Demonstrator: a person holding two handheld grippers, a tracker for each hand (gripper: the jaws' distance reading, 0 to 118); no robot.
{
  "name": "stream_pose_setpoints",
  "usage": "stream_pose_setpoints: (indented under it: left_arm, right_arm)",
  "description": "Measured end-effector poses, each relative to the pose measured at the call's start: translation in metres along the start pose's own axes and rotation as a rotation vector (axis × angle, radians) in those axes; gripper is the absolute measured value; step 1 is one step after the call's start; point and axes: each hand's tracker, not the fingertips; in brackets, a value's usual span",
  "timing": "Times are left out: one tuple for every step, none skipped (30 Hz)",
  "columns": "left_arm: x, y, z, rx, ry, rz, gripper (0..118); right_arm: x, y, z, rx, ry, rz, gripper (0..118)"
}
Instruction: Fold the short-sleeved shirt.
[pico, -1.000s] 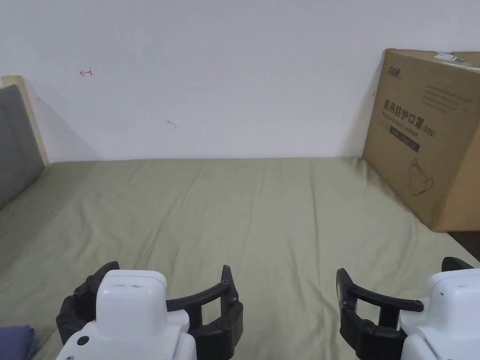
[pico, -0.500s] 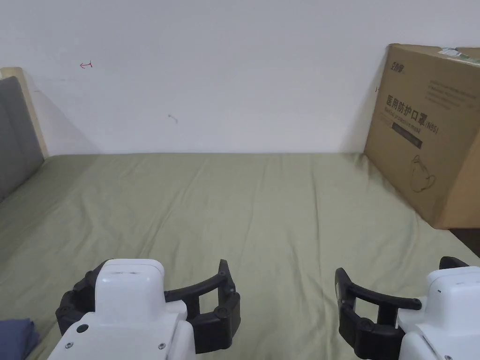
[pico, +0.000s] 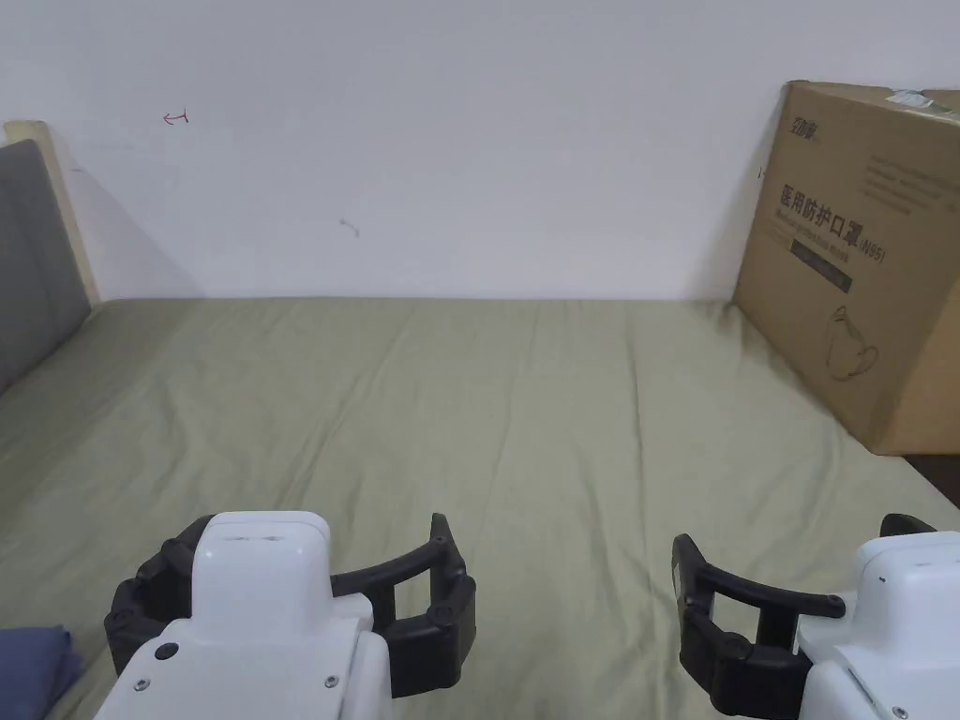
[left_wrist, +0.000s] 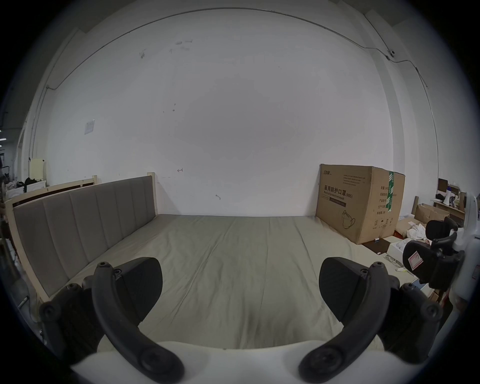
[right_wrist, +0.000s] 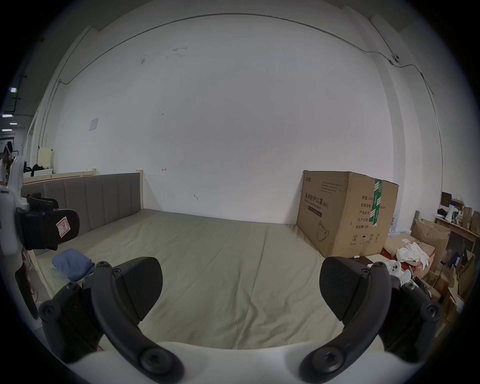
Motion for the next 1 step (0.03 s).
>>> stream_pose_setpoints:
  left_arm:
    - [-0.0025,0.0002,-0.0043,0.001,0.003,0.001,118]
  right_arm:
    - [-0.0003,-0.0005,-0.0004,-0.001,0.000,-0.001,118]
